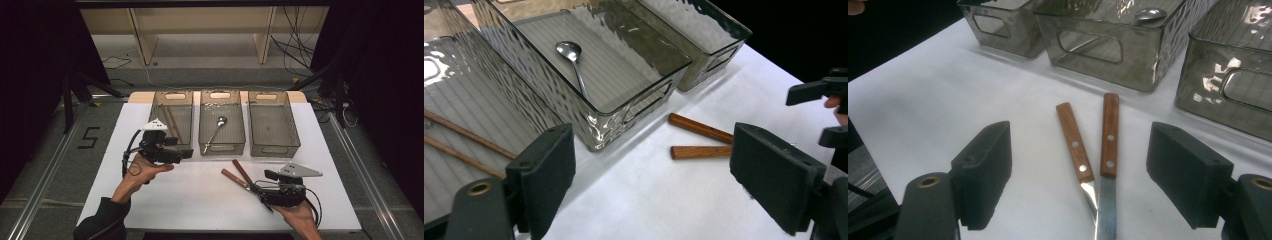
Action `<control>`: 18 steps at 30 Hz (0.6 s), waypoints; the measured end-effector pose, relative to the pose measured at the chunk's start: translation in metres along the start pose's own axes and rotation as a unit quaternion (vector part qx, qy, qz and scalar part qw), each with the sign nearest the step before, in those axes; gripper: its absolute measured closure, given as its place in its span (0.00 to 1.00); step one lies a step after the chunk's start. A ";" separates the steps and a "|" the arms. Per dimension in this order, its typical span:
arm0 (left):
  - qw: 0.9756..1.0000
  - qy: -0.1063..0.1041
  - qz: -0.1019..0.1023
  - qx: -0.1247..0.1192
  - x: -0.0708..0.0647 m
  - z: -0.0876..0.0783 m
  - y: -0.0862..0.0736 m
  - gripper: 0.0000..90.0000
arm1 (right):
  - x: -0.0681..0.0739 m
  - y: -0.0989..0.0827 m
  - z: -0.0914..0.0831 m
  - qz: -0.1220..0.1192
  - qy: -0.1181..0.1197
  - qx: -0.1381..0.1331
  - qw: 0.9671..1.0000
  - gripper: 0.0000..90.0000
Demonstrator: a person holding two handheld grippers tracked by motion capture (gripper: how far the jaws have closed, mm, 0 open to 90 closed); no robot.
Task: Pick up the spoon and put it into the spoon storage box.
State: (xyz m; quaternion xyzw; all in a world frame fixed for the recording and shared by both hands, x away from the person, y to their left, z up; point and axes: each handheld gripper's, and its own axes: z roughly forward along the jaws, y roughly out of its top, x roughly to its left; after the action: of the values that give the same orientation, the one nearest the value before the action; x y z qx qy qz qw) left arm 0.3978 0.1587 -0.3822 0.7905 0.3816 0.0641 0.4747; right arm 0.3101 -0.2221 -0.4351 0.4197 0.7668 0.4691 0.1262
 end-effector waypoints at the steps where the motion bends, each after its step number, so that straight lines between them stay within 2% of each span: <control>1: 1.000 0.000 0.002 -0.001 -0.001 -0.002 -0.002 0.20 | 0.000 0.000 0.001 -0.001 0.000 0.002 1.000 0.30; 4: 1.000 0.001 0.010 0.001 0.000 -0.006 -0.008 0.20 | -0.001 0.002 0.002 -0.001 -0.001 0.007 1.000 0.30; 9: 1.000 0.003 0.007 -0.008 0.001 -0.011 -0.016 0.20 | -0.005 0.006 0.005 -0.001 -0.008 0.018 1.000 0.30; 18: 1.000 0.001 0.019 -0.010 0.000 -0.014 -0.036 0.19 | -0.016 0.015 0.012 0.004 -0.015 0.046 0.999 0.30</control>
State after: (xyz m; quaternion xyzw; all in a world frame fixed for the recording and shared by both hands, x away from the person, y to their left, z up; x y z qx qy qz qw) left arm 0.3719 0.1783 -0.4037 0.7932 0.3660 0.0776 0.4806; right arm 0.3349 -0.2237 -0.4327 0.4355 0.7837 0.4272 0.1164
